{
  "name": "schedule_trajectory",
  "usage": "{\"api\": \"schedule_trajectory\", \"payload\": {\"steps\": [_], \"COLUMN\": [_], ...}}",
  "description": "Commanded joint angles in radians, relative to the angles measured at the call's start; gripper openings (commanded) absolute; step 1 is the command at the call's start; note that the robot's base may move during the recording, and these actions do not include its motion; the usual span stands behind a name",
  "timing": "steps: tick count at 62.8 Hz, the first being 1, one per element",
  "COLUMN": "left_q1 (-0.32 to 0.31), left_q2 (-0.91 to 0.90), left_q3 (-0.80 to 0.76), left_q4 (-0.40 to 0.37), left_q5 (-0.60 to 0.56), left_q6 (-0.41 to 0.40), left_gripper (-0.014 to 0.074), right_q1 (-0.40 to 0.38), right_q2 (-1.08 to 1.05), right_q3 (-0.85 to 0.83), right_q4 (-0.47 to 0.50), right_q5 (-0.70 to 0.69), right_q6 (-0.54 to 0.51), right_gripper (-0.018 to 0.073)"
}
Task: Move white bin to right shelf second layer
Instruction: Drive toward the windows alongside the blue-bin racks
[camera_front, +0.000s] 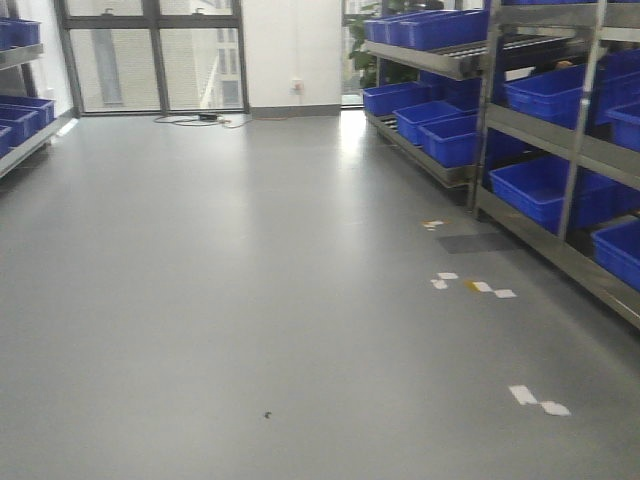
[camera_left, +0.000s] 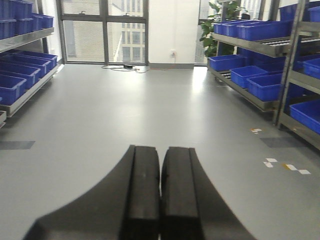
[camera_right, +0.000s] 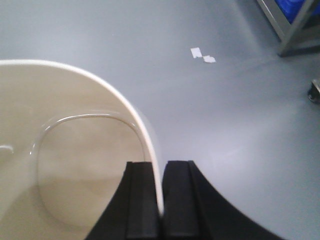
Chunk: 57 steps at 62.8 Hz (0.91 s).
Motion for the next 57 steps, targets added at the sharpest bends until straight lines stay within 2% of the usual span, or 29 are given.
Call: {"api": "schedule_trajectory", "payload": {"steps": [1,57], "left_q1": [-0.006,-0.006], "left_q2": [-0.015,-0.015], "left_q3": [0.027,0.027], "left_q4": [-0.005,-0.005], "left_q5": [-0.082,-0.082], "left_q6": [-0.005,-0.005], "left_gripper": [0.0085,0.0085], "right_q1": [-0.007,-0.007], "right_q2": [0.003,0.003], "right_q3": [-0.03,-0.03], "right_q4": [0.003,0.003], "right_q5": [-0.082,-0.082], "right_q6": [-0.004,-0.004], "right_gripper": [0.0049,0.0049]}}
